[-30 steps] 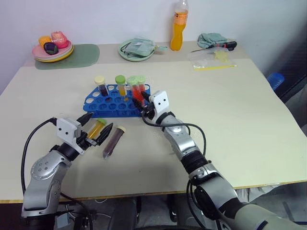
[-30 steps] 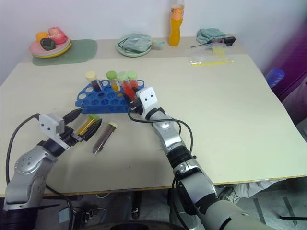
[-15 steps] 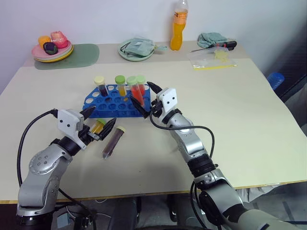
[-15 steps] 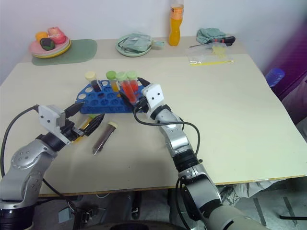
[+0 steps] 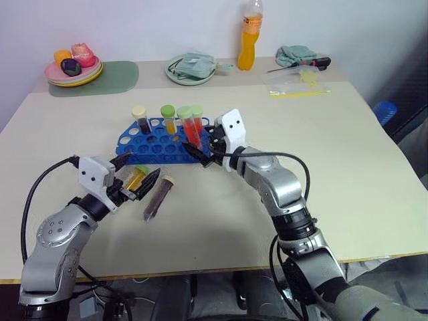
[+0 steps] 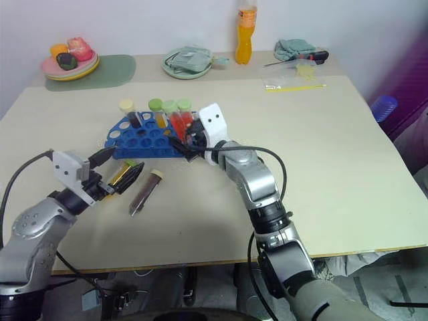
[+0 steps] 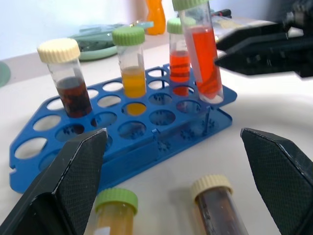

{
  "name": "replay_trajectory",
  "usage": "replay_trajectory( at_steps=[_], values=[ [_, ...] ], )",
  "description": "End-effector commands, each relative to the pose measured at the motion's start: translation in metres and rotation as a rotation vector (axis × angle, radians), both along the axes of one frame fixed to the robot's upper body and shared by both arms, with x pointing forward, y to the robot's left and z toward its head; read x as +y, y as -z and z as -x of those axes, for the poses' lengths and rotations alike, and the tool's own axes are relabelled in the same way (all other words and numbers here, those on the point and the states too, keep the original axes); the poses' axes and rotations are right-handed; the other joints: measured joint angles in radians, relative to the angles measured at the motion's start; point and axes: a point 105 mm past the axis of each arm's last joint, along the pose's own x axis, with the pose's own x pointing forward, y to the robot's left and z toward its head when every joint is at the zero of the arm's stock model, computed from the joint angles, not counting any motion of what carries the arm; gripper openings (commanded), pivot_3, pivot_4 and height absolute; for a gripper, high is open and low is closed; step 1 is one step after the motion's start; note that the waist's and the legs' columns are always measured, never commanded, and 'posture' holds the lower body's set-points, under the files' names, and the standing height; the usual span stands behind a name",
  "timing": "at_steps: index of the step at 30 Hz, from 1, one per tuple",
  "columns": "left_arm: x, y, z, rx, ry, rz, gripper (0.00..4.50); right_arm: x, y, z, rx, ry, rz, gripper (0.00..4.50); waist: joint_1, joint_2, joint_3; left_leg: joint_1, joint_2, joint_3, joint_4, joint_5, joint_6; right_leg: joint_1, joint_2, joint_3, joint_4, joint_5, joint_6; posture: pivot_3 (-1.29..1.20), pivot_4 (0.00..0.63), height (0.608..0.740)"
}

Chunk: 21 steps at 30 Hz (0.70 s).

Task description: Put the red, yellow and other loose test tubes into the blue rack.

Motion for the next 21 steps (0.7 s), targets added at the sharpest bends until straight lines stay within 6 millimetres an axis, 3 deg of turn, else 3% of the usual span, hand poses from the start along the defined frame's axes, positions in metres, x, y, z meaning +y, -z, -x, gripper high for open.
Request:
replay_trajectory(
  at_steps=[1, 9, 12, 16, 21],
  values=[
    [0.001, -0.006, 0.001, -0.043, -0.002, -0.011, 4.5, 0.004, -0.019, -0.004, 0.01, 0.016, -0.038, 4.46, 0.0, 0.0, 0.0, 0.0, 0.0, 0.0, 0.0, 0.0, 0.0, 0.0, 0.0, 0.0, 0.0, 0.0, 0.0, 0.0, 0.15, 0.74],
    [0.008, 0.001, 0.004, -0.039, -0.011, -0.015, 4.5, 0.009, -0.013, -0.009, 0.046, 0.024, -0.005, 4.46, -0.002, 0.0, 0.0, 0.0, 0.0, 0.001, 0.0, 0.0, 0.0, 0.0, 0.0, 0.0, 0.0, 0.0, 0.0, 0.0, 0.15, 0.74],
    [0.011, 0.004, 0.005, -0.036, -0.013, -0.015, 4.5, 0.011, -0.013, -0.009, 0.045, 0.02, 0.001, 3.6, -0.004, 0.0, 0.0, 0.0, 0.0, 0.001, 0.0, 0.0, 0.0, 0.0, 0.0, 0.0, 0.0, 0.0, 0.0, 0.0, 0.15, 0.74],
    [0.013, 0.007, 0.006, -0.036, -0.014, -0.014, 4.5, 0.011, -0.014, -0.01, 0.026, 0.03, 0.01, 1.7, -0.003, 0.0, 0.0, 0.0, 0.0, 0.001, -0.001, 0.0, 0.0, 0.0, 0.0, 0.0, 0.0, 0.0, 0.0, 0.0, 0.15, 0.74],
    [0.013, 0.01, 0.006, -0.037, -0.013, -0.014, 4.5, 0.012, -0.014, -0.004, -0.012, 0.01, 0.012, 1.7, -0.004, 0.0, 0.0, 0.0, 0.0, 0.001, -0.001, 0.0, 0.0, 0.0, 0.0, 0.0, 0.0, 0.0, 0.0, 0.0, 0.15, 0.74]
  ],
)
